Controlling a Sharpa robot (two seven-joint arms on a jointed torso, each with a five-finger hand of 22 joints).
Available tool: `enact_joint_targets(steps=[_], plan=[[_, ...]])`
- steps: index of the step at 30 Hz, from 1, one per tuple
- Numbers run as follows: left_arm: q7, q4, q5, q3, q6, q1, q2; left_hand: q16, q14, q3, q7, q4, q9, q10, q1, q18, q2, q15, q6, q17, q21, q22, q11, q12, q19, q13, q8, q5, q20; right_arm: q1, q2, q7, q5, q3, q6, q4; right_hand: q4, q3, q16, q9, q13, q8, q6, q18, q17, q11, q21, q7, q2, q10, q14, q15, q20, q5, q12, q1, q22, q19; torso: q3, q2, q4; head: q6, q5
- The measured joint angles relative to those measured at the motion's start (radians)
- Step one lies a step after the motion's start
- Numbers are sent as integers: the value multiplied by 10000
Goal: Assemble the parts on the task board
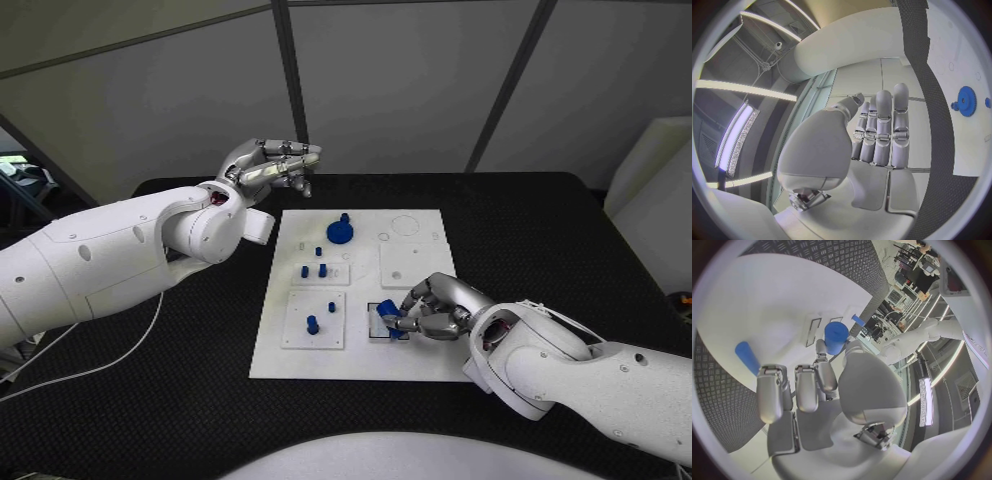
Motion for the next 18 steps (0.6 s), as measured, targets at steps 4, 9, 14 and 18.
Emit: enact_joint_targets(steps=[4, 9, 14, 18], plan=[[0, 14, 1, 0, 0, 2, 5, 0, 0, 0, 0, 0, 0, 0, 0, 0, 0, 0, 0, 0, 0, 0, 0, 0, 0, 0, 0, 0, 0, 11, 171, -104, -54, 2, 308, -165, -4, -79, 0, 20, -7, -14, 131, -1, -1, 0, 0, -119, 43, 0, -36, -36, -20, -47, 0, -92, 0, -21, 0, -2, -4, -9, 76], [-1, 28, 17, 0, 0, 7, 2, 0, 0, -54, 0, -1, 0, 0, -3, 0, 3, 0, 0, -20, -46, -17, 0, 0, 0, 7, 0, 0, 0, 53, 339, -274, -199, 25, 530, -293, 7, -312, 0, 167, -6, -7, 432, -1, 24, -36, 0, -286, 107, 34, -15, -58, -69, -175, -82, -524, 0, 5, 1, -4, -17, -13, 151], [-10, 41, 140, 0, 5, 9, 2, 0, 0, -54, 0, -1, -1, 0, -42, -1, 42, 0, 0, -20, -77, -19, 0, 0, 0, 11, 0, 0, 0, 62, 489, -500, -389, 21, 659, -394, 29, -502, 0, 312, -6, 131, 522, -1, 8, -39, 0, -361, 224, 30, -34, -108, -84, -357, -167, -884, -1, -10, 2, -7, -17, 2, 162], [-15, 34, 234, 0, 6, 11, 3, 0, 0, -54, 0, -1, -8, 0, -41, 0, 41, 0, 0, -20, -77, -19, 0, 0, 0, 10, 0, 0, 0, 67, 597, -656, -517, 13, 714, -460, 24, -747, 0, 445, 15, 104, 522, 0, 8, -111, 0, -362, 247, 31, -35, -109, -126, -892, -212, -1161, 0, -10, 8, -15, -23, -56, 177]])
